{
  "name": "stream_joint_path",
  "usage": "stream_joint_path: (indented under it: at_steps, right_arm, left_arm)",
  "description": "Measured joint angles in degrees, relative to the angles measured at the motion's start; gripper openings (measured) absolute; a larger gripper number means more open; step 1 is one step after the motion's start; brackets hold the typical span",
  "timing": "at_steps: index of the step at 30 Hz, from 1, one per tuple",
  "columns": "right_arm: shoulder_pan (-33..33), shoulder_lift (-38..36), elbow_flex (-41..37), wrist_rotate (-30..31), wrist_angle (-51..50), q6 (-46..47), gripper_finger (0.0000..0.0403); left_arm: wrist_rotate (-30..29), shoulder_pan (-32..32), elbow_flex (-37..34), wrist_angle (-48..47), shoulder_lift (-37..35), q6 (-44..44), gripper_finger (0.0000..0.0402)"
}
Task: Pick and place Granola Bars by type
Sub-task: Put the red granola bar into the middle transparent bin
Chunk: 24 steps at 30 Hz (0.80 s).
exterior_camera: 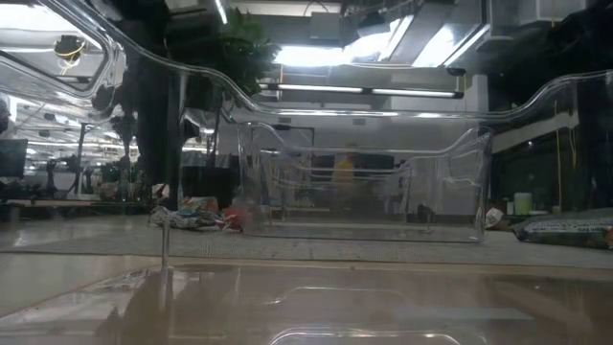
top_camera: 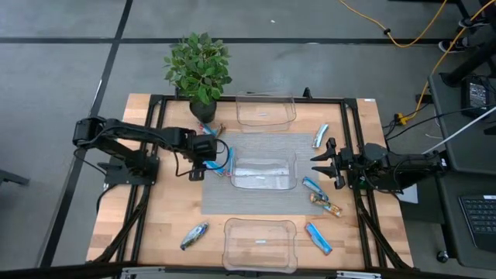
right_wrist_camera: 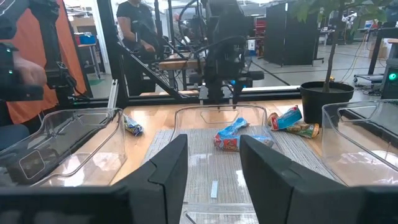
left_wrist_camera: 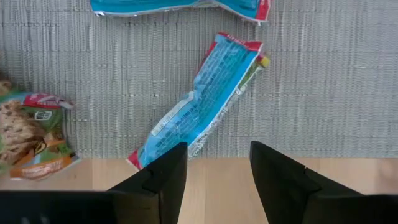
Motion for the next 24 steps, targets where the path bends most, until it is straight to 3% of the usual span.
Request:
stream_joint_path:
  at_steps: [4,9,14,24]
  right_arm:
    - [0.0,0.0,0.0,0.0,0.0,0.0,0.0149]
    - [0.0,0.0,0.0,0.0,0.0,0.0,0.0149]
    - [0.0,0.0,0.0,0.0,-0.1,0.0,0.0149]
    - [0.0,0.0,0.0,0.0,-0.1,0.0,0.0149]
  left_arm:
    - [0.9,0.6,-1.1,0.8,0.0,-0.8,0.0186]
    - [2.3,2.5,-1.3,1.3,0.9,-2.2,0.0241]
    - [-0.2,2.8,-1.3,4.6,2.8,-0.5,0.0288]
    - [0.7,2.6,-1.3,8.5,9.8,0.0,0.0299]
